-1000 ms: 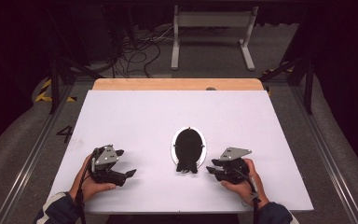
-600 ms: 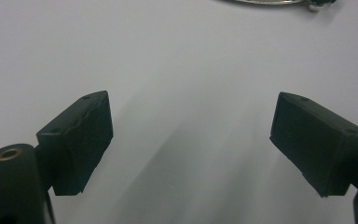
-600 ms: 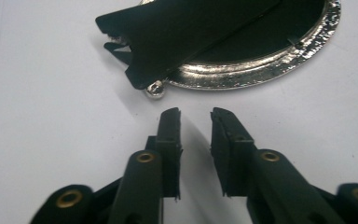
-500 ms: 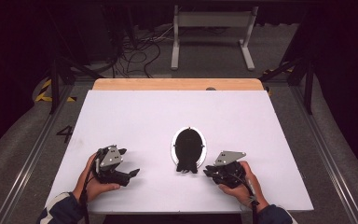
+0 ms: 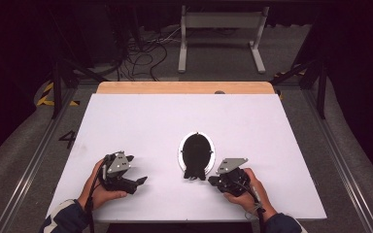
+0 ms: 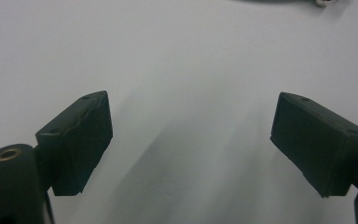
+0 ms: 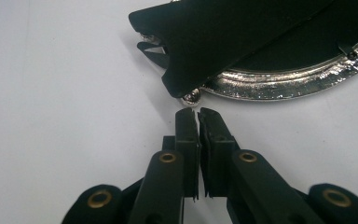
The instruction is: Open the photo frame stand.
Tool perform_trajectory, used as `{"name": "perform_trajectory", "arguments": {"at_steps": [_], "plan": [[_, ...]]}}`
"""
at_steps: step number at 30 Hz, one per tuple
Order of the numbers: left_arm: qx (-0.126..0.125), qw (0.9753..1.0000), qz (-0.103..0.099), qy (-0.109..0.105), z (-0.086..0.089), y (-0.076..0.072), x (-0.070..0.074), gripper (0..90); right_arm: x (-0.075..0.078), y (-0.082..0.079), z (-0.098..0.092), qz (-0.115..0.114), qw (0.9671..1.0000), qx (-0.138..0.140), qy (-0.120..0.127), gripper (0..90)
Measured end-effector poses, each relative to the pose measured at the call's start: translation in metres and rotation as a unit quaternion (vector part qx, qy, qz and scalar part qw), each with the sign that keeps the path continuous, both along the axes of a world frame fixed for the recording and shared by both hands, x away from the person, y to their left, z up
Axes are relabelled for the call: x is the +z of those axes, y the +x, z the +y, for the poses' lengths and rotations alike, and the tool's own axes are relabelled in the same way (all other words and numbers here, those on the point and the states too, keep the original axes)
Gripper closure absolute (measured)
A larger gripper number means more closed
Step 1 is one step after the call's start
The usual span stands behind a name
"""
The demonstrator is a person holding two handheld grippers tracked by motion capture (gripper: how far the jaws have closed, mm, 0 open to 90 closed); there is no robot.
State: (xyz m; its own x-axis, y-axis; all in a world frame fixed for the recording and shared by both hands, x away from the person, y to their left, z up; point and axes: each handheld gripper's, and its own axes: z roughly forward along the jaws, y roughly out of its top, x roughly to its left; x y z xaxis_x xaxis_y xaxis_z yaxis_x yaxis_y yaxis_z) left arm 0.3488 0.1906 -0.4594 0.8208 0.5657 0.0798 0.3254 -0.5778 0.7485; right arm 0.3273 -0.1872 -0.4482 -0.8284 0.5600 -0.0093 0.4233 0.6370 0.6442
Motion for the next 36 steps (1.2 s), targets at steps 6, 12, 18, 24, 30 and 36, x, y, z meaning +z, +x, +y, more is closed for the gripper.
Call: {"name": "perform_trajectory", "arguments": {"at_steps": [6,12,18,24,30,36], "plan": [[0.0,1.0,0.003,0.0,-0.001,0.0,-0.001,13.1,0.004,0.002,0.011,0.008,0.9993,0.018,-0.031,89.9],[0.0,0.9999,0.012,0.01,-0.003,0.001,-0.003,12.9,0.006,0.007,0.015,0.025,0.999,0.016,-0.035,90.0],[-0.004,0.9998,0.016,0.012,-0.004,0.0,-0.004,12.4,0.003,0.009,0.009,0.041,0.9991,0.007,0.004,85.8],[-0.008,0.9997,0.017,0.014,-0.005,-0.001,-0.004,12.2,-0.003,0.014,0.003,0.069,0.996,0.004,0.057,83.6],[-0.011,0.9996,0.018,0.017,-0.006,-0.001,-0.005,12.3,-0.005,0.017,0.0,0.085,0.9915,-0.004,0.099,82.7],[-0.012,0.9996,0.019,0.018,-0.007,0.0,-0.005,12.3,-0.005,0.019,-0.003,0.094,0.9876,-0.012,0.125,76.0]]}}
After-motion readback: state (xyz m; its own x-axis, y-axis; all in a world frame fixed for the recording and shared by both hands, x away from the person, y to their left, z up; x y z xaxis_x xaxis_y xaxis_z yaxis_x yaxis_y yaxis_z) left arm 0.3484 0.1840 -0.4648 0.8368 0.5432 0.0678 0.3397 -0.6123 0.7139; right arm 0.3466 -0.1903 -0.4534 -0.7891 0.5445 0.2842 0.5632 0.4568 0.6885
